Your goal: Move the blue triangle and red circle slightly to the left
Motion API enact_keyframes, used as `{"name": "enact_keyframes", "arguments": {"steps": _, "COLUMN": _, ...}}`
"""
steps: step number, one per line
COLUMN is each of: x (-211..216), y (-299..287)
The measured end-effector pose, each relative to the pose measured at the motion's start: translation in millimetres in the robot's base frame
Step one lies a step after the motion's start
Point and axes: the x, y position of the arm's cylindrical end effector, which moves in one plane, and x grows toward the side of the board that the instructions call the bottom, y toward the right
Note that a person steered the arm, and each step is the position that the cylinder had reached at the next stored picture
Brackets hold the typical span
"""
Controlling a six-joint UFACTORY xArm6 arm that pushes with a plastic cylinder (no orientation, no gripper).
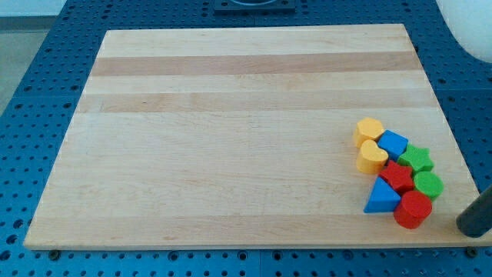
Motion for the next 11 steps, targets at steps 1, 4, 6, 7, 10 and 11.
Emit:
{"name": "enact_keyframes", "arguments": {"steps": 1, "x": 1.5, "y": -12.2}}
{"name": "enact_keyframes", "arguments": {"steps": 4, "x": 2.8, "y": -41.6}}
{"name": "enact_keyframes", "arguments": {"steps": 6, "x": -9.8, "y": -49.4}}
{"name": "enact_keyframes", "arguments": {"steps": 7, "x": -25.3, "y": -57.5}}
{"name": "enact_keyframes", "arguments": {"steps": 10, "x": -30.7, "y": -90.7}}
{"name": "enact_keyframes", "arguments": {"steps": 11, "x": -27.6, "y": -91.1}}
